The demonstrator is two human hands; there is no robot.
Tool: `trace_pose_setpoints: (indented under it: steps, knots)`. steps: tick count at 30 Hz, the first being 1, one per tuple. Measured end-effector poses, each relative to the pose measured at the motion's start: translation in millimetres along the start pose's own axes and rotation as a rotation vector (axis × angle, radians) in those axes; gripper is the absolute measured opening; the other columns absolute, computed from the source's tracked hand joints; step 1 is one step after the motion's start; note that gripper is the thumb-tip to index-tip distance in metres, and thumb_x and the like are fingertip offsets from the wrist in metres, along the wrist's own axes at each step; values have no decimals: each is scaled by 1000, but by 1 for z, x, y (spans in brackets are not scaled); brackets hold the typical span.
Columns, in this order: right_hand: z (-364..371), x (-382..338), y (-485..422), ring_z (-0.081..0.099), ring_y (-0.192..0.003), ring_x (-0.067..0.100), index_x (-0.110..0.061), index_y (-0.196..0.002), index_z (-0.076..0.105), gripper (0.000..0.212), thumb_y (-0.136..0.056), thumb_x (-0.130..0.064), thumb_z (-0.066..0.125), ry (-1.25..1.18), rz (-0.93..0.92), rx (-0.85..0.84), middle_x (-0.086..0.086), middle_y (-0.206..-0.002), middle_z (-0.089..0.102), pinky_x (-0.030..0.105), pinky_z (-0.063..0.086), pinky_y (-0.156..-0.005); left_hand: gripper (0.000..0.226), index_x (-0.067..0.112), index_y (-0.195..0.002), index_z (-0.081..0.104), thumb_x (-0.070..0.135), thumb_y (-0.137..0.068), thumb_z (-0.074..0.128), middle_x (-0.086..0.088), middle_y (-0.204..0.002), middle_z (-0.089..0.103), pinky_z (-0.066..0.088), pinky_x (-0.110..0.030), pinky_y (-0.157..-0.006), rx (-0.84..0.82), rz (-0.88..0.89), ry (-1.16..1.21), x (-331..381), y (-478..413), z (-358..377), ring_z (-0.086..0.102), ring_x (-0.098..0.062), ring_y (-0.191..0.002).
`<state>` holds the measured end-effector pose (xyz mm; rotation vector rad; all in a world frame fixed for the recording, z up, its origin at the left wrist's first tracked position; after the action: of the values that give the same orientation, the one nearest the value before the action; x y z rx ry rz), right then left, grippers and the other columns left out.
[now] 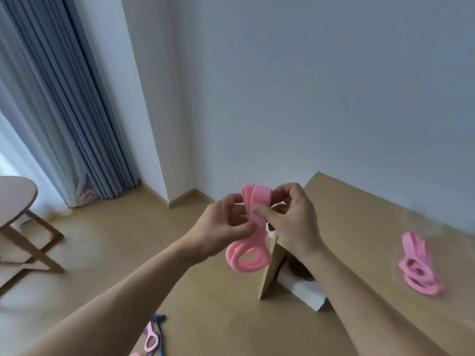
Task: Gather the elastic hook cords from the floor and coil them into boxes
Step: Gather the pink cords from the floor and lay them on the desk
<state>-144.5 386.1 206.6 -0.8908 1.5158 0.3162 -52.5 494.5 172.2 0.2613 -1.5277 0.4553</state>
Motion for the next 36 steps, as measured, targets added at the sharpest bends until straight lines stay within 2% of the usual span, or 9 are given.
trace_pose_setpoints:
  steps: [4,6,11,16,19,22,26,29,36]
  knots:
    - [-99,29,8,70,-71,12,-21,-97,60,35,-74,-31,84,-124,118,116,-1,-89,67,24,55,-53,35,9,-114,69,19,-82,79,-16,-109,74,58,-40,-88,-26,-17,56,-13,-38,86,71,-34,-101]
    - [-141,42,15,72,-77,17,-17,-96,64,38,-73,-44,79,-200,174,79,3,-91,71,25,57,-58,36,7,-112,71,21,-80,79,-19,-106,74,58,-41,-84,12,-29,112,-17,-57,126,72,-37,-98]
    - [-243,71,36,71,-90,17,-20,-99,67,27,-78,-19,82,-155,220,107,-1,-94,73,30,60,-76,29,12,-103,75,29,-80,77,-18,-101,74,59,-51,-81,32,-78,134,-32,-95,230,71,-39,-94]
    - [-336,102,69,70,-78,10,-16,-96,67,26,-76,-21,83,-48,322,274,-1,-87,72,22,57,-65,17,13,-101,76,19,-86,71,-17,-99,74,60,-44,-72,-82,-188,172,-55,-125,334,72,-34,-91]
    - [-377,125,89,71,-74,16,-15,-90,68,22,-77,-24,82,-10,398,365,2,-81,73,26,58,-65,11,15,-96,78,13,-89,69,-14,-92,75,59,-39,-65,-172,-297,165,-73,-139,386,73,-28,-81]
    - [-410,150,105,72,-73,21,-13,-86,70,15,-79,-20,81,-106,453,470,5,-77,74,30,58,-64,17,10,-104,75,14,-88,69,-16,-98,72,60,-45,-75,-309,-429,188,-94,-149,428,69,-29,-79]
    - [-445,186,123,74,-78,24,-9,-93,69,16,-83,-19,77,-236,530,595,6,-83,75,31,59,-67,32,-1,-123,65,4,-92,61,-29,-119,65,54,-46,-92,-544,-550,267,-125,-159,478,63,-37,-96]
    - [-471,208,123,72,-76,20,-7,-95,64,15,-89,-19,71,-213,550,662,8,-86,74,29,57,-66,26,-8,-115,67,-2,-93,56,-30,-108,66,58,-38,-80,-561,-618,312,-156,-176,502,66,-32,-87]
    - [-514,260,94,61,-63,14,-7,-94,54,7,-94,-11,60,-94,643,710,7,-82,61,30,52,-61,29,13,-106,73,-1,-93,52,-13,-89,75,53,-24,-55,-468,-560,-34,-217,-258,509,67,-14,-65]
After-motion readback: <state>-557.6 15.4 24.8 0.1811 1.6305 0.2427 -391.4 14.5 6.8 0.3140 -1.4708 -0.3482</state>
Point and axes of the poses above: each hand's wrist, its own y-axis away from the middle knuckle, its own z-axis out of the palm, x = y × z, the point moved 10 cm from there along -y, towards the middle knuckle
